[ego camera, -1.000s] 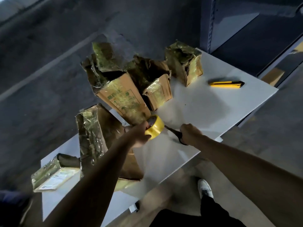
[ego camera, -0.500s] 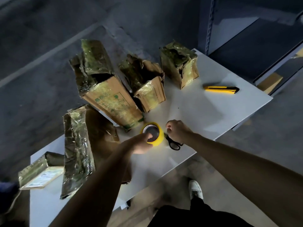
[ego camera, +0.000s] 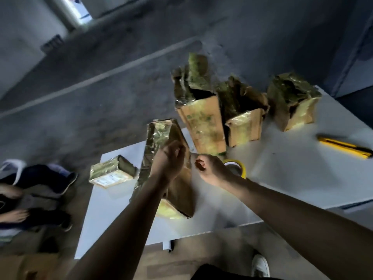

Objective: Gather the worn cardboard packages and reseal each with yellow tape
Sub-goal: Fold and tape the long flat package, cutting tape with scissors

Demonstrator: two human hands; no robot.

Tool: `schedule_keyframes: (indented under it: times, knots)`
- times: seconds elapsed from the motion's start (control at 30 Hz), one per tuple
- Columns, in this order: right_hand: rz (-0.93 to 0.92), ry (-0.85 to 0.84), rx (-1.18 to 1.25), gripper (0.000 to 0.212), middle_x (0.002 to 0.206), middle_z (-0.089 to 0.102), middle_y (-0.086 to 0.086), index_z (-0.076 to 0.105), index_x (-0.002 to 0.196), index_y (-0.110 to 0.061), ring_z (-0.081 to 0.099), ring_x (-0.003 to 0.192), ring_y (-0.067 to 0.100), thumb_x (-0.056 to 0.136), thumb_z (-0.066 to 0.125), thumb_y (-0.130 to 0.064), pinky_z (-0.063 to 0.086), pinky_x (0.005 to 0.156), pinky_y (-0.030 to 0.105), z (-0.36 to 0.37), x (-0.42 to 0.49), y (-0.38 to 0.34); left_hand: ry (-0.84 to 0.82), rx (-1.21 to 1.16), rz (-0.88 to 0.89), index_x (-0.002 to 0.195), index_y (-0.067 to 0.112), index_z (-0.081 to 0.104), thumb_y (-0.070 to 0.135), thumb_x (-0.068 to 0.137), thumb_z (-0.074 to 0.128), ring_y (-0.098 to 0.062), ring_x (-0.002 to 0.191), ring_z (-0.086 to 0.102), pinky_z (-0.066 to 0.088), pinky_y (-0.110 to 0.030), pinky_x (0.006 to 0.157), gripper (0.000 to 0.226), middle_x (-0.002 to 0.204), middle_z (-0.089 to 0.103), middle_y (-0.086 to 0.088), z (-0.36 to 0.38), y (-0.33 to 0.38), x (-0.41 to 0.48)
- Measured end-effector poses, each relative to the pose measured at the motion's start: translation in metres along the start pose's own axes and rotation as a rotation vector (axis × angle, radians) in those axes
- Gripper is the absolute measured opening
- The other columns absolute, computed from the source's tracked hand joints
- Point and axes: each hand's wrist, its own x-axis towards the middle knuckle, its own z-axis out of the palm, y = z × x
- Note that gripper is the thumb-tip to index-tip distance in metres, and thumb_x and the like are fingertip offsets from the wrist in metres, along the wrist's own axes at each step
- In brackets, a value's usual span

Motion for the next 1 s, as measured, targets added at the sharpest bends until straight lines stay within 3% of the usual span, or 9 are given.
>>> schedule_keyframes:
  times: [0.17,0.3,0.37,0.47,0.57,0.67,0.77,0.87,1.0]
  knots:
    - [0.002,0.031,0.148,0.032,0.078,0.065,0.017,0.059,0.082,-0.003,0.064,0.075,0.031,0.101,0.048,-0.026,0.048,0.065,0.039,0.032,0.006,-0.037,0.112,0.048,-0.208,0.124,0.006,0.058,0.017,0.091,0.063,-0.037,0.118,0.048,0.041,-0.042,0.095,0.035,0.13,0.05,-0.019,-0.028,-0.047,-0.024]
    - [0.013,0.082,0.269,0.029,0.067,0.059,0.002,0.056,0.08,-0.019,0.057,0.061,0.016,0.104,0.046,-0.031,0.042,0.055,0.027,0.05,-0.005,-0.066,-0.18,-0.083,-0.594,0.143,0.002,0.034,0.049,0.096,0.054,-0.04,0.127,0.047,0.04,-0.043,0.104,0.069,0.139,0.047,-0.026,-0.038,-0.075,-0.038]
    - [0.017,0.101,0.32,0.031,0.076,0.065,0.001,0.062,0.093,-0.014,0.063,0.07,0.02,0.103,0.047,-0.039,0.05,0.063,0.035,0.062,-0.009,-0.075,-0.289,-0.193,-0.69,0.131,0.006,0.049,0.067,0.091,0.048,-0.036,0.116,0.057,0.045,-0.041,0.101,0.073,0.127,0.06,-0.022,-0.04,-0.086,-0.042]
    - [0.107,0.098,0.297,0.051,0.115,0.06,-0.005,0.054,0.128,-0.012,0.057,0.106,0.014,0.098,0.047,-0.053,0.047,0.085,0.029,0.078,-0.012,-0.082,-0.392,-0.395,-0.66,0.107,0.015,0.065,0.075,0.083,0.052,-0.024,0.095,0.068,0.054,-0.04,0.093,0.066,0.101,0.073,-0.007,-0.041,-0.097,-0.044]
    - [0.16,0.034,0.365,0.065,0.144,0.048,-0.001,0.032,0.148,-0.018,0.047,0.132,0.018,0.094,0.05,-0.052,0.044,0.107,0.037,0.096,-0.017,-0.085,-0.418,-0.464,-0.594,0.119,0.016,0.054,0.055,0.085,0.068,-0.018,0.094,0.066,0.055,-0.036,0.087,0.054,0.105,0.068,-0.002,-0.036,-0.106,-0.047]
    - [0.196,0.009,0.452,0.053,0.134,0.052,0.0,0.029,0.145,-0.022,0.054,0.122,0.016,0.097,0.052,-0.021,0.051,0.097,0.03,0.106,-0.019,-0.087,-0.377,-0.388,-0.496,0.118,0.018,0.055,0.062,0.076,0.071,-0.019,0.096,0.065,0.053,-0.035,0.084,0.064,0.105,0.069,0.001,-0.028,-0.114,-0.049]
    - [0.192,0.066,0.447,0.041,0.124,0.059,-0.005,0.041,0.141,-0.024,0.06,0.11,0.011,0.101,0.049,-0.023,0.054,0.084,0.02,0.108,-0.018,-0.091,-0.351,-0.309,-0.44,0.115,0.016,0.057,0.06,0.084,0.062,-0.025,0.096,0.064,0.048,-0.034,0.075,0.054,0.105,0.069,-0.003,-0.025,-0.116,-0.048]
    - [0.258,0.135,0.46,0.029,0.093,0.063,-0.001,0.056,0.128,-0.018,0.057,0.072,0.008,0.105,0.041,-0.026,0.041,0.049,0.014,0.108,-0.018,-0.094,-0.309,-0.218,-0.378,0.116,0.01,0.057,0.047,0.097,0.049,-0.033,0.103,0.062,0.044,-0.034,0.075,0.043,0.11,0.068,-0.012,-0.021,-0.114,-0.046]
    - [0.318,0.223,0.317,0.039,0.088,0.061,-0.002,0.054,0.132,-0.02,0.054,0.068,0.011,0.107,0.03,-0.039,0.041,0.054,0.025,0.111,-0.017,-0.092,-0.261,-0.189,-0.347,0.114,0.005,0.056,0.038,0.105,0.035,-0.037,0.105,0.059,0.037,-0.032,0.075,0.039,0.113,0.065,-0.02,-0.023,-0.112,-0.048]
